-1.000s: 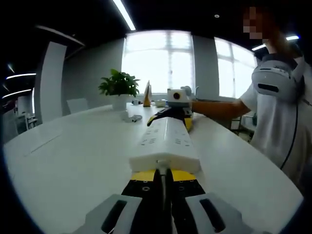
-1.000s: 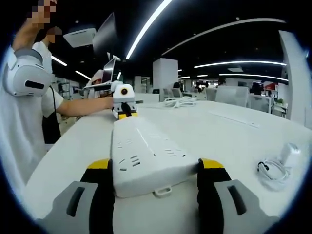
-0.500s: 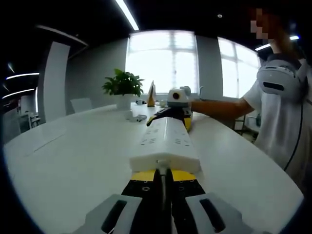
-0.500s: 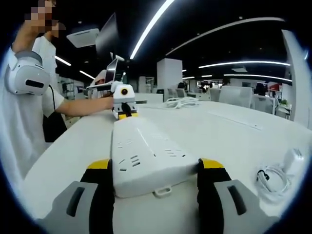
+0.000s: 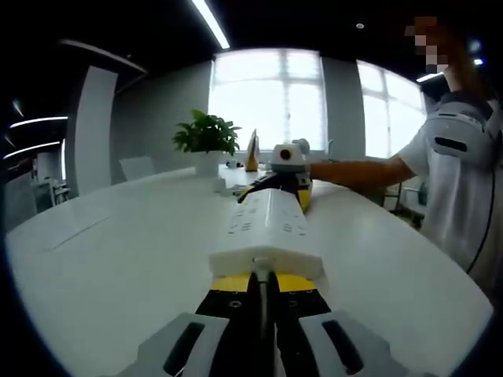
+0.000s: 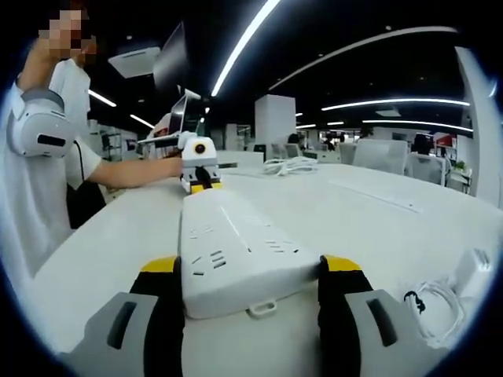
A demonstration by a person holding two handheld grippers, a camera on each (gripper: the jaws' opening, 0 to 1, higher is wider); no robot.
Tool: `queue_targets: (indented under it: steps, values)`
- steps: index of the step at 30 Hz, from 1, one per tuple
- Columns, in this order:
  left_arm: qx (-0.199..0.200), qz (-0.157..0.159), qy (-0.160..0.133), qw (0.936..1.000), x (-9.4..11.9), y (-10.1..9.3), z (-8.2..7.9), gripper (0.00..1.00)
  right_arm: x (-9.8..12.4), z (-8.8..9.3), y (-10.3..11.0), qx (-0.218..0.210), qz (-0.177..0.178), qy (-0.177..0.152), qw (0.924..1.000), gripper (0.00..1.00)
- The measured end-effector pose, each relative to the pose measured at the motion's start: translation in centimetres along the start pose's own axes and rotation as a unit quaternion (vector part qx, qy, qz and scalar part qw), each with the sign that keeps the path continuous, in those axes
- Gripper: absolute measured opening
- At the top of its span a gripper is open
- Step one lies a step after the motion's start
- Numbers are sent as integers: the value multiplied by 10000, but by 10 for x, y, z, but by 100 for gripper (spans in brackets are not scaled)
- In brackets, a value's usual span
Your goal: Straighten the power strip on the desk, plug the charger into it
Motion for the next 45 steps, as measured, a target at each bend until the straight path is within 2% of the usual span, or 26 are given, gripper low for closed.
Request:
queue_targets:
  steps: [28,31,45]
  values:
    - [50,-48,6,10000,-12,25,-5,11,-1,-2,-23,-13,79,-44,10000,68]
    - [58,-50,3,10000,-11,35,-5,11,-2,-2,-25,-9,61,-43,10000,68]
    - [74,-87,-3,9999,-16,51,-6,11,-3,-2,-35,-27,168,-43,9998,68]
Point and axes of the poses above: the point that each gripper's makers call its tool centre point, and the gripper's own axes: x roughly backward along the fingers, y roughly to its left, z roughly out of its underside, the point moved 10 cm from there along x, roughly backward along the fingers, and after that the axes turned 12 degrees about -z, right-handed, at the moved point
